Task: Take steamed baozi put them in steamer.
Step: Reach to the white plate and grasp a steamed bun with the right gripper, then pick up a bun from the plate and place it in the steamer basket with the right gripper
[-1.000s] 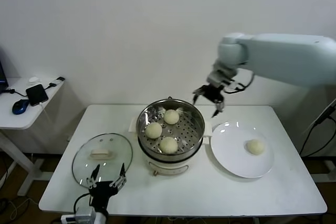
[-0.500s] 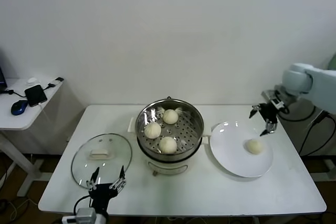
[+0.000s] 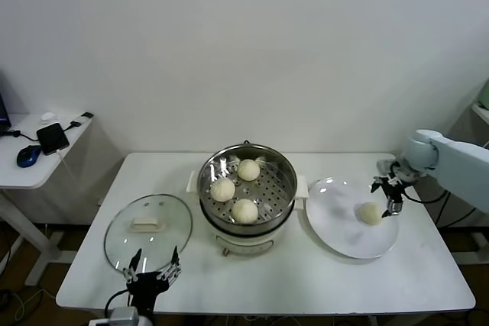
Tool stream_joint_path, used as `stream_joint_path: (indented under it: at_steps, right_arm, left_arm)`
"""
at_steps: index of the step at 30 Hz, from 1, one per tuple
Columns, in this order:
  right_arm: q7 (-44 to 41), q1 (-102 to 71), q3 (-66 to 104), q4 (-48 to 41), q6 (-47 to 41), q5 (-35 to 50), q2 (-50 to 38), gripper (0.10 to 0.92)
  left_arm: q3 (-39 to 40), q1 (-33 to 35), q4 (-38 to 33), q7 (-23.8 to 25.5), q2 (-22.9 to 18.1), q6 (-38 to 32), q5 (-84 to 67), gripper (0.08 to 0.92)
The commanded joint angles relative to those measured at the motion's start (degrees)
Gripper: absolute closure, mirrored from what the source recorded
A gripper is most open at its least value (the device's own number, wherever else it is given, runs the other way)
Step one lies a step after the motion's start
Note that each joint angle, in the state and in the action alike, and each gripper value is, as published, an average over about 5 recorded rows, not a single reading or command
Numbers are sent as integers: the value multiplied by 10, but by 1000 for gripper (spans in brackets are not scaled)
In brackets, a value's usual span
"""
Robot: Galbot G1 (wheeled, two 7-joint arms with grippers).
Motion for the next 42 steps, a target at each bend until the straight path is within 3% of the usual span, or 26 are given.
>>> stream_joint_path:
  at_steps: [1,12,19,28,31,42]
  right_arm:
    - [8,-81,66,-54,-15,-35,32,202]
    - [13,-87,85,-73,-22,-51,54,210]
    - [-1,-83,76,-54,-25,-48,43,333]
    - [-8,-29,57,-35,-27,-31,39,360]
    - [-17,44,-2,-8,-28,15,40,363]
    - [-49,412,-285,110,-45,344,133,372]
  left_arm:
    - [0,0,0,0,0,0,0,177]
    - [2,-3,3,0,0,0,0,177]
    - [3,-3,2,0,2,1,-2,177]
    - [4,-1,0,-1,2,1,-3,177]
    - [6,-1,-1,-1,1,2,-3,177]
    - [11,0,-11,-1,2,8,-6,177]
